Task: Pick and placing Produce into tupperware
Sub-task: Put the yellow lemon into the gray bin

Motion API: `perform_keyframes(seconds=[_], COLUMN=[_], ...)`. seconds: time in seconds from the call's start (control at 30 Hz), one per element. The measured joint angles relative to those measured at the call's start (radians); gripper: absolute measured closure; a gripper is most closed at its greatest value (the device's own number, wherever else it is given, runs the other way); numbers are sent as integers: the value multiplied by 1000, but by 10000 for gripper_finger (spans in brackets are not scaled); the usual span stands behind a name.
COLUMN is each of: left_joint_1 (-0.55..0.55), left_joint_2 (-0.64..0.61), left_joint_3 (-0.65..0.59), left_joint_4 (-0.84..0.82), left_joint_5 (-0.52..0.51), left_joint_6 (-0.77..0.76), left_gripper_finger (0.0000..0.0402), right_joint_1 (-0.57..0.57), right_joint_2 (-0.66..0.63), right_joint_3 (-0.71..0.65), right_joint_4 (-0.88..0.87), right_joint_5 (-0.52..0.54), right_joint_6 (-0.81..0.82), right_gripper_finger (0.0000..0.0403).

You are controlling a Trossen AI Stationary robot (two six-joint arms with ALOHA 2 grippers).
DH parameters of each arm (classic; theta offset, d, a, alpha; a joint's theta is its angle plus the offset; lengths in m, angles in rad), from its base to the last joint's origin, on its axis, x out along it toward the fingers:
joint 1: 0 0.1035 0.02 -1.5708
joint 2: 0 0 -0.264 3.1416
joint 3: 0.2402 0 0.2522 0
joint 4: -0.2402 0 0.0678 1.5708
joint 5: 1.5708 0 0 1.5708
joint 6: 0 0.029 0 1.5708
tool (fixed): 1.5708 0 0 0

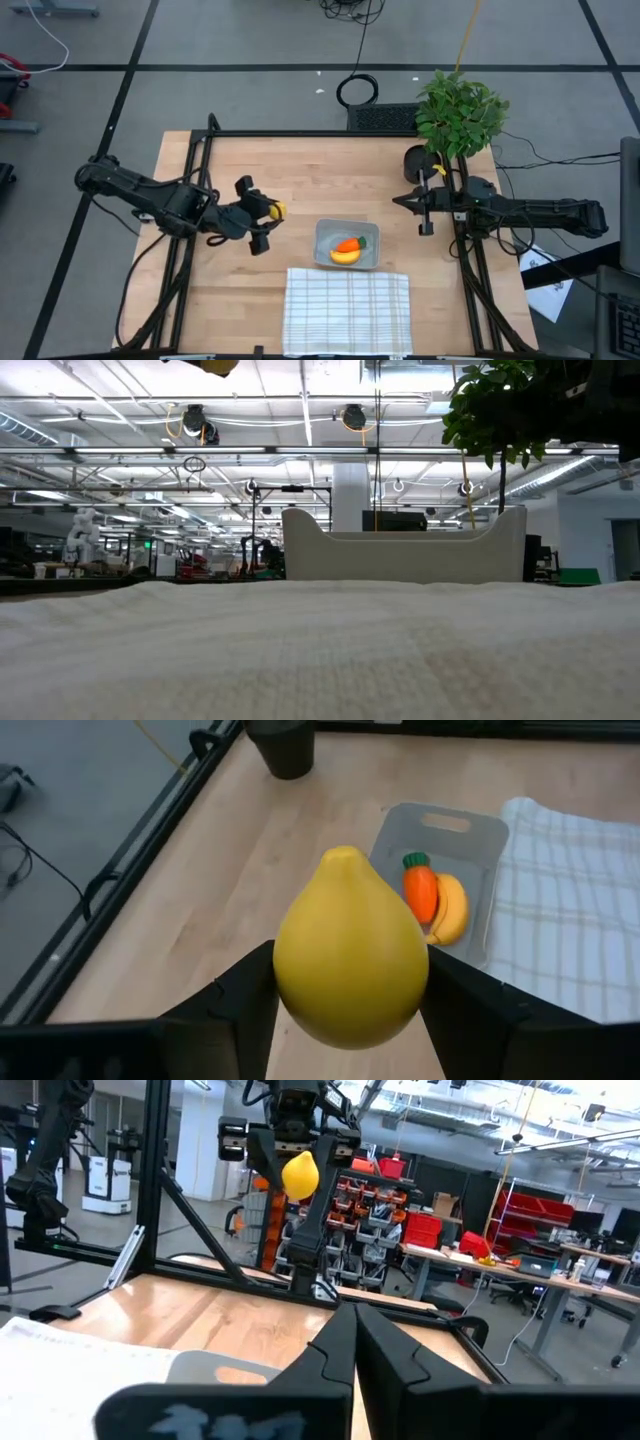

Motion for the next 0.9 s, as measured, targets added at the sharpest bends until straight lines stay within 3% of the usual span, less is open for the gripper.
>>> perform_keyframes(seconds=[0.27, 0.9], left_joint_1=[-10, 14], left_joint_2=[-8, -77], left_joint_3=[0, 0], left_joint_4=[33, 33], left_joint_5=[9, 14], left_joint_6=[137, 270], left_gripper_finger=[195, 195], right_joint_1=[0, 0], right_joint_2=[0, 0], right_joint_3=[0, 0], right_joint_4=[0, 1], right_joint_5=[0, 0], right_joint_6=[11, 26], right_gripper_finger=[403, 403])
